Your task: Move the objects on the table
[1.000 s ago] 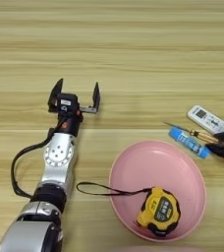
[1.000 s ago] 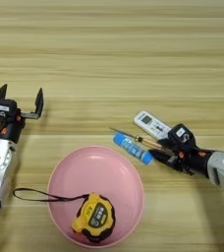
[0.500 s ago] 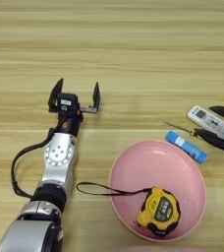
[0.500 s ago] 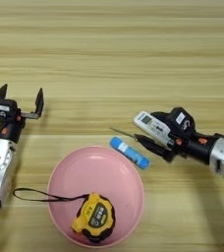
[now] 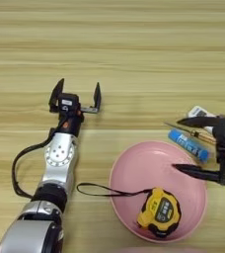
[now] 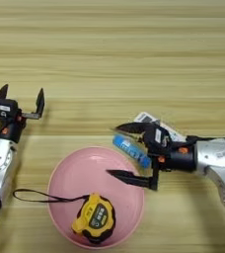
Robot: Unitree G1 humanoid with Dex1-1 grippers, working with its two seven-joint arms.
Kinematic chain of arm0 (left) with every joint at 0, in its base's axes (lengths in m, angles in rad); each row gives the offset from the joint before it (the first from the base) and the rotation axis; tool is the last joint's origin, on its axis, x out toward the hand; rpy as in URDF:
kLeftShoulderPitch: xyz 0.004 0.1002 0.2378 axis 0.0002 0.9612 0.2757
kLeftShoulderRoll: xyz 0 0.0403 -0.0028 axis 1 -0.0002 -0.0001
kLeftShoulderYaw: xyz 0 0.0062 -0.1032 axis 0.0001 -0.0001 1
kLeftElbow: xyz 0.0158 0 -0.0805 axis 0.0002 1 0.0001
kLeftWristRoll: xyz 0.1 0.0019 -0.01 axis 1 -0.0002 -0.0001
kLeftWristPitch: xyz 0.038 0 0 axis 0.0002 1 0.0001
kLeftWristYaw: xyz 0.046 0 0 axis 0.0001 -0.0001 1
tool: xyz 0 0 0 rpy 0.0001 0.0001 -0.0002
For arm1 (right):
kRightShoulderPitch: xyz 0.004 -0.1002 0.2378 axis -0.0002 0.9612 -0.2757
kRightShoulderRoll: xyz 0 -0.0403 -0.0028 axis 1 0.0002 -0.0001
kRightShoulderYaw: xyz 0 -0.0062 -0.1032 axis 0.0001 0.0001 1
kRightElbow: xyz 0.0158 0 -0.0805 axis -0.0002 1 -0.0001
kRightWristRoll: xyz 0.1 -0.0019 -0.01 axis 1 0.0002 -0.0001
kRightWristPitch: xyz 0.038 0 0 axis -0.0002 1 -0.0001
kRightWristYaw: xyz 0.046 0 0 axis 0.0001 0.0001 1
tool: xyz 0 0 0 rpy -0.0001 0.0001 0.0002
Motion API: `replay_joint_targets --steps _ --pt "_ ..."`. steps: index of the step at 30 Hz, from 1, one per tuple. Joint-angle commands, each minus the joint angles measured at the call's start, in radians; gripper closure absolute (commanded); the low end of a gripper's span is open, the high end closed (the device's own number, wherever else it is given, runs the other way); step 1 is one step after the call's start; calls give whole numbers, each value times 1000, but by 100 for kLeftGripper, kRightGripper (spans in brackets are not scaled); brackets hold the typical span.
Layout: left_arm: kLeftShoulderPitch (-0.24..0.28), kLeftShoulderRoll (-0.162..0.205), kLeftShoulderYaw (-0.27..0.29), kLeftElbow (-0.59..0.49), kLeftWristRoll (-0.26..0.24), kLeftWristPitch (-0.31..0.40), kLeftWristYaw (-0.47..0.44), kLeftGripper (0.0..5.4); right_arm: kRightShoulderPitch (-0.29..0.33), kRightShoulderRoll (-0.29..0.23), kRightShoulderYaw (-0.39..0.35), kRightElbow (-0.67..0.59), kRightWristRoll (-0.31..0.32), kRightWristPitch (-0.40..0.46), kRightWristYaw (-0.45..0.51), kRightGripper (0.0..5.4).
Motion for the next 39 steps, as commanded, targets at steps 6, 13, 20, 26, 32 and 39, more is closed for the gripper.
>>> replay_joint_targets --steps 6,13,20,26,32,39 --pt "11 -1 -11 -22 17 -9 11 0 -24 1 97 -76 109 135 73 3" --pt "6 1 -13 -19 16 -7 11 0 -14 -7 162 -118 128 200 77 3" --pt "2 2 -12 -12 15 -8 9 0 -27 -19 236 -102 73 190 87 3" --pt "4 4 -10 -12 13 -8 7 0 -40 -12 292 -69 -12 148 79 3" --pt "4 5 -10 -12 13 -8 7 0 -33 -14 328 -35 -93 78 71 3" --pt "3 4 -10 -10 14 -9 7 0 -24 -16 345 -13 -149 27 68 3"
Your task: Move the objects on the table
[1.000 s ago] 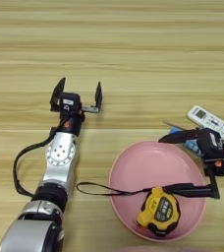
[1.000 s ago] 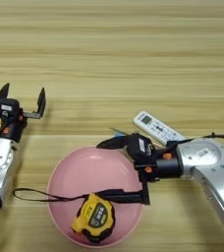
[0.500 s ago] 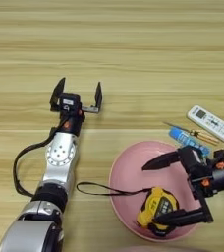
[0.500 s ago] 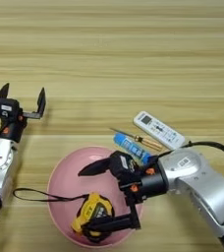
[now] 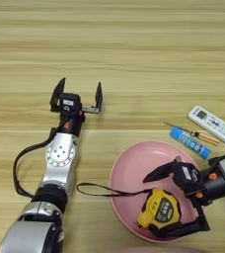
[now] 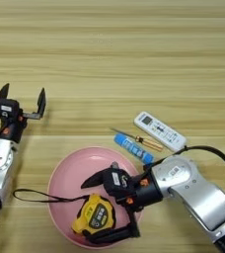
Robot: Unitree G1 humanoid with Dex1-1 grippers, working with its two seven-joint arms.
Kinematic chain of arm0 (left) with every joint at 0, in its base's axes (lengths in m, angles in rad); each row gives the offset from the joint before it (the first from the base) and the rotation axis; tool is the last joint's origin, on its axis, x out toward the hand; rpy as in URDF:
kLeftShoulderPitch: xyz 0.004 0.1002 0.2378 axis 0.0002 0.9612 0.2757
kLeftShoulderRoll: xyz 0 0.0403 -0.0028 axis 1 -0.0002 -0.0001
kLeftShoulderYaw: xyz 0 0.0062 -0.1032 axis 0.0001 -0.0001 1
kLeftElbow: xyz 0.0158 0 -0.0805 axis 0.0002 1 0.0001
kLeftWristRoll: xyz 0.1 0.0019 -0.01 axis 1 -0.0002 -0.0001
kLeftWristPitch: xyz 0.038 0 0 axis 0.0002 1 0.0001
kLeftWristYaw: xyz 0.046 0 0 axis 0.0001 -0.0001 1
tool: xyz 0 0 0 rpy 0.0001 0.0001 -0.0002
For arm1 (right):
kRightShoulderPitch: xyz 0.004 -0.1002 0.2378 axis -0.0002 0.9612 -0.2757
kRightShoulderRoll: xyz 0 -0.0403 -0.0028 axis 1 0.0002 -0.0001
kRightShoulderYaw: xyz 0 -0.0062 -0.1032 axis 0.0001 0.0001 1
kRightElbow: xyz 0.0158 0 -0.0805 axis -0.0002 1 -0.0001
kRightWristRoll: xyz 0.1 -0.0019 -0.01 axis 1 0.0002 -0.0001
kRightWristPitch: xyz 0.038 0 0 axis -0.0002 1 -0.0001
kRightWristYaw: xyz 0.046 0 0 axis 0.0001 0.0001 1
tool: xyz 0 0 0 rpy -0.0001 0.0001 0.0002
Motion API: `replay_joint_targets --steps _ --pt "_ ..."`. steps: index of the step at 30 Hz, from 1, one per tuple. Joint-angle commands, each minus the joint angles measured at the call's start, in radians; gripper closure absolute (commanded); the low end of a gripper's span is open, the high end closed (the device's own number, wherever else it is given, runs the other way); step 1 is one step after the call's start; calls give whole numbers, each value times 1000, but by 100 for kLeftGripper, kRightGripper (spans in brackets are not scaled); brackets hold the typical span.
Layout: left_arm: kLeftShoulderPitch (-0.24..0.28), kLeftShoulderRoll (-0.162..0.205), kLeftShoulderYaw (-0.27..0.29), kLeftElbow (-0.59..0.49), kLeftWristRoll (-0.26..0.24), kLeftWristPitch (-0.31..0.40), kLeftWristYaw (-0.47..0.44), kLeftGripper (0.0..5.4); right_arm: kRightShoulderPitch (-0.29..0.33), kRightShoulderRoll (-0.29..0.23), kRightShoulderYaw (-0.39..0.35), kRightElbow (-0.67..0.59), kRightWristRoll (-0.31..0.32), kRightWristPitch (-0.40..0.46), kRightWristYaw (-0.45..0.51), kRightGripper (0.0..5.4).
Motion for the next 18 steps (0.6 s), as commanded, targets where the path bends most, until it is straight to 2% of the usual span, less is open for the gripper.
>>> replay_joint_targets --steps 1,7,18 --pt "-3 4 -2 5 10 -7 1 0 -2 -10 4 9 -26 -22 -4 3" --pt "-2 3 -2 3 10 -7 1 0 1 -15 15 34 -63 -45 -8 3" --pt "-2 1 -3 2 12 -5 4 0 -4 -18 25 63 -89 -59 2 12"
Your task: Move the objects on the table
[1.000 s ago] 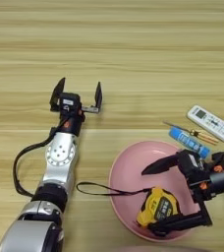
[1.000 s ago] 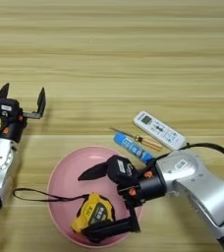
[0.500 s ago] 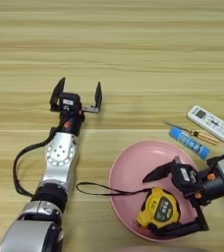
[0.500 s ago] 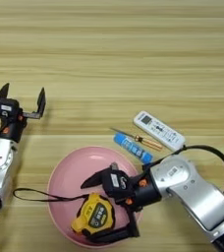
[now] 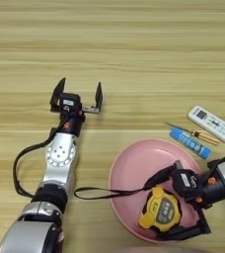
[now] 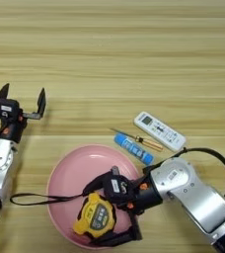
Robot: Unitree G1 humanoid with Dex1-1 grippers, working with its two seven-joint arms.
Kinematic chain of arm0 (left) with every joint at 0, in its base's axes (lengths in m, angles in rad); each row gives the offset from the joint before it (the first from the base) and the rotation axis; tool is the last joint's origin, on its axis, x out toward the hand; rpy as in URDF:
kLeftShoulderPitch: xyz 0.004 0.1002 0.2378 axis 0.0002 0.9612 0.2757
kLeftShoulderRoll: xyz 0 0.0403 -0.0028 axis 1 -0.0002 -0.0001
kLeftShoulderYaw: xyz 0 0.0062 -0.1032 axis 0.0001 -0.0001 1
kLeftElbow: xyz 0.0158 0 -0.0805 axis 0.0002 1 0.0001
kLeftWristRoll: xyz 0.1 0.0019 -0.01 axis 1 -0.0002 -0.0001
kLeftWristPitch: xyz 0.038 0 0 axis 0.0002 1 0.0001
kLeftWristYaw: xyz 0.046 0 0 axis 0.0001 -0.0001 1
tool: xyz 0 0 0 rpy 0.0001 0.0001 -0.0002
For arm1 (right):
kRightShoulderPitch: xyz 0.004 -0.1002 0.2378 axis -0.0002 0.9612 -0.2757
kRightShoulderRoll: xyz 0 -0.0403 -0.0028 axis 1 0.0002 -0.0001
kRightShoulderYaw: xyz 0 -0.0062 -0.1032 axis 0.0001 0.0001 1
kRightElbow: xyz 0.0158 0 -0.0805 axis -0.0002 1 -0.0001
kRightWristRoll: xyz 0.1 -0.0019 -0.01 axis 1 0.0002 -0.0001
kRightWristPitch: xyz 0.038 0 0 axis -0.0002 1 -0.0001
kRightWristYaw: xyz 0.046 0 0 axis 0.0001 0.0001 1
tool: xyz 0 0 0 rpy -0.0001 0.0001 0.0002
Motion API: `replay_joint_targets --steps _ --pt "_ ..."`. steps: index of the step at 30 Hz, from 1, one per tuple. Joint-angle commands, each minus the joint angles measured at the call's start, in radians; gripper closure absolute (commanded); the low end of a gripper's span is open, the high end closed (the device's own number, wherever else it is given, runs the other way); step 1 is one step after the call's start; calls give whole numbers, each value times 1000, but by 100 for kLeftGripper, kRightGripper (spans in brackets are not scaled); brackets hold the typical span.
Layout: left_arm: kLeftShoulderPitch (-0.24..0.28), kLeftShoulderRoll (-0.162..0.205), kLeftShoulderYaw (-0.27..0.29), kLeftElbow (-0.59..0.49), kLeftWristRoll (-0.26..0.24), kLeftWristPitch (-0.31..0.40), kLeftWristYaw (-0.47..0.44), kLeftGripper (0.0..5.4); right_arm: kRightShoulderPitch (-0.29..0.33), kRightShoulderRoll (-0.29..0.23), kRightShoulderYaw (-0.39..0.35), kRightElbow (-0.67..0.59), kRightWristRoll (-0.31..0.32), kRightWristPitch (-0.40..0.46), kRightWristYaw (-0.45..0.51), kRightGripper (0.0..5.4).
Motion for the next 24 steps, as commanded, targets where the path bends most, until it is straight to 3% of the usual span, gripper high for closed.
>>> replay_joint_targets --steps 1,5,24 --pt "-3 0 -3 2 12 -5 4 0 -7 -16 3 12 -20 -9 3 24" --pt "-4 0 -3 3 12 -4 5 0 -11 -15 0 19 -20 -13 8 58" --pt "-6 -1 -5 5 14 -5 9 0 -26 -10 -27 23 6 -16 9 59"
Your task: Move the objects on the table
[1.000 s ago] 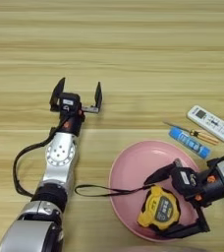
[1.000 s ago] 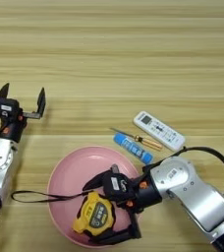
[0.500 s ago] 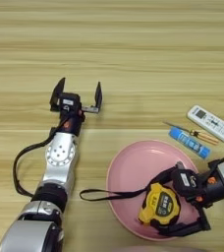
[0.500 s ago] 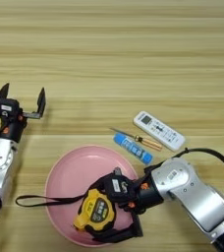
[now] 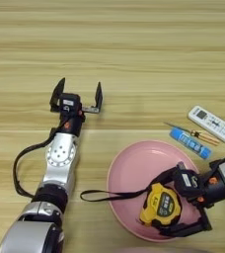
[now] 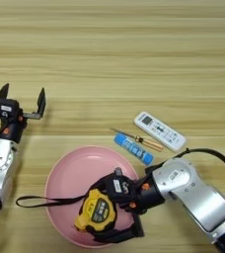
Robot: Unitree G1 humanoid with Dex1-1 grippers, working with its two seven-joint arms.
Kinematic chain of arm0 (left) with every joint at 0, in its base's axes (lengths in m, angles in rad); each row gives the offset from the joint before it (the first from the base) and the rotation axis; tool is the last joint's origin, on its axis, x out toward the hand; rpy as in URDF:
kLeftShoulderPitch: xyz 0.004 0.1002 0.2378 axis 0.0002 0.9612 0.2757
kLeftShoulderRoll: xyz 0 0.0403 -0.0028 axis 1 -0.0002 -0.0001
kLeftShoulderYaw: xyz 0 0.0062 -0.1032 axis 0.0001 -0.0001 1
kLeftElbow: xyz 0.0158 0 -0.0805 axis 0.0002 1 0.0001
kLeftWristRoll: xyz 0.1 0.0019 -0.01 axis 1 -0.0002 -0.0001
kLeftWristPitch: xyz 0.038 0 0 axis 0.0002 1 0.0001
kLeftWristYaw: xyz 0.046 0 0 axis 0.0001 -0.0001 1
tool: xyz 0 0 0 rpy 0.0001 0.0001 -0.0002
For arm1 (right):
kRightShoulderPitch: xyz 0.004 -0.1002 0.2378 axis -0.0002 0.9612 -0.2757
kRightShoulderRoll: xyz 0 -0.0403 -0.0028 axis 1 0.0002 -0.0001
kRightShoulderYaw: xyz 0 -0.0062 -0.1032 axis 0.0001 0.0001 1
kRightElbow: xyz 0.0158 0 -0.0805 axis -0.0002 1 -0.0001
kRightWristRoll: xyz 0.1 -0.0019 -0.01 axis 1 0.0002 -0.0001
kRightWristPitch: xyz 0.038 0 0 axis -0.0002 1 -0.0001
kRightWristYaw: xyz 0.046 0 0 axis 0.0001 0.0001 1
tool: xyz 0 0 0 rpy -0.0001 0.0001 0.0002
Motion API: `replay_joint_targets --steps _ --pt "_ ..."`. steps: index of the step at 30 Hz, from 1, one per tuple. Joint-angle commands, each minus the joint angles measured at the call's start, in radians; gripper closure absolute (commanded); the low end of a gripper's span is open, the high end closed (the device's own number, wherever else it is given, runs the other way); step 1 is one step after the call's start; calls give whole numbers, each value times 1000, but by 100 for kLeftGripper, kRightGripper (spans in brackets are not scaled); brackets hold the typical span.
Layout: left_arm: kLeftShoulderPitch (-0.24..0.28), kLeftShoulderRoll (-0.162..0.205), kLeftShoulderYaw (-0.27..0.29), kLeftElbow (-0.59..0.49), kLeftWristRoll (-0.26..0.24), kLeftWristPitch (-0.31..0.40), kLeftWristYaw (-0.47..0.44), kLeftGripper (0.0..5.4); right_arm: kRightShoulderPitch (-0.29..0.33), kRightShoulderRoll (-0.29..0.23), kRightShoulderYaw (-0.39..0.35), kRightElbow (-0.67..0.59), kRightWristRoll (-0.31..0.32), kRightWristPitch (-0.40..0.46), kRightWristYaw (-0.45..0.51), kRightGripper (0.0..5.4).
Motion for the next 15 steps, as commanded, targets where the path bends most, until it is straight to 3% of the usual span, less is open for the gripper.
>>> replay_joint_targets --steps 1,8,15 --pt "-6 -1 -4 5 14 -5 4 0 -23 -5 -25 -4 16 3 5 59" --pt "-7 0 -4 8 14 -6 4 0 -36 5 -72 -17 60 15 -3 61" --pt "-10 1 -3 14 14 -8 4 0 -80 30 -175 -13 131 43 -45 61"
